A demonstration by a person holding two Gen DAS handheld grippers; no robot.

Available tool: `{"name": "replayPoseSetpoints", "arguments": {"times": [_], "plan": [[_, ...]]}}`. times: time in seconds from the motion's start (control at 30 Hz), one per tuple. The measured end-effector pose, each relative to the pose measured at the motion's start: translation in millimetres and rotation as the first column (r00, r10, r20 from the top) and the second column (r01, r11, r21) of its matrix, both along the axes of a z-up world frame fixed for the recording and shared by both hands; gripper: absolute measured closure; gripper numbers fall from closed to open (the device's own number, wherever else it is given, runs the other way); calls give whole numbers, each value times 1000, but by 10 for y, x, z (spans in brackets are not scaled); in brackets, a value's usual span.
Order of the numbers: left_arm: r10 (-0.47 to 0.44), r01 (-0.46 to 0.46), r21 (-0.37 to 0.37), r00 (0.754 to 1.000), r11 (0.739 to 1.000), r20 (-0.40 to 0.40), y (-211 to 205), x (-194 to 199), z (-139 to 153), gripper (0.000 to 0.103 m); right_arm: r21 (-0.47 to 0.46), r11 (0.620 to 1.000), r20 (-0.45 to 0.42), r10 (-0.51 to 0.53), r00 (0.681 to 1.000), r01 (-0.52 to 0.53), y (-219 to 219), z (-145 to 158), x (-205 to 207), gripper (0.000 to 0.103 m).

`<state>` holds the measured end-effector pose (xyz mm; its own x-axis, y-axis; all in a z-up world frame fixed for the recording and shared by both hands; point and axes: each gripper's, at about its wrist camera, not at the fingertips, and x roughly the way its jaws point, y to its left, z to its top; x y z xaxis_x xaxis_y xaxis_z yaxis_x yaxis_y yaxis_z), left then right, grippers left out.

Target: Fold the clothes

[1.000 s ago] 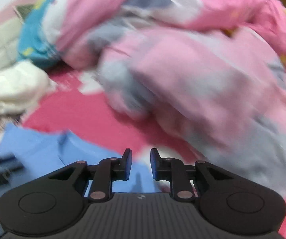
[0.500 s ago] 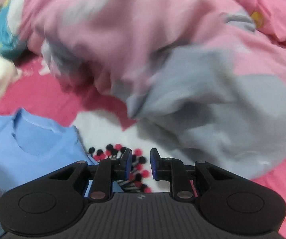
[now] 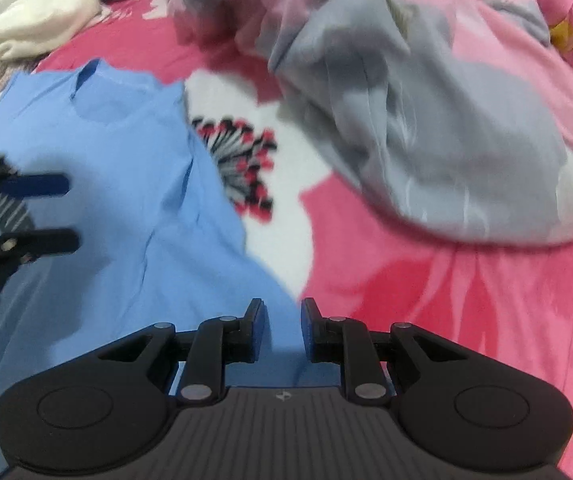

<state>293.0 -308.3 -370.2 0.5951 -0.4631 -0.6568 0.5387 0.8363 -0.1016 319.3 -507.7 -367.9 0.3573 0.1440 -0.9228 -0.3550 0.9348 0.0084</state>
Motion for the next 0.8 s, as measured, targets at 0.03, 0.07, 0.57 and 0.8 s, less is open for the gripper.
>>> {"name": "replayPoseSetpoints", "arguments": {"times": [0.03, 0.07, 0.57, 0.8], "plan": [[-10, 10, 6, 1000, 1000, 0, -61, -4, -21, 52, -5, 1000, -16, 13, 1000, -13, -2, -9, -43, 82], [-17, 17, 10, 1000, 1000, 3, -123, -5, -37, 52, -11, 1000, -32, 25, 999, -25, -4, -18, -87, 82], [-110, 109, 57, 994, 992, 15, -475, -48, -161, 52, -73, 997, 13, 25, 1000, -24, -270, 0, -49, 65], [-123, 121, 79, 992, 990, 17, -555, -98, -209, 52, -41, 994, 95, 106, 990, -103, -215, 229, -366, 95]]}}
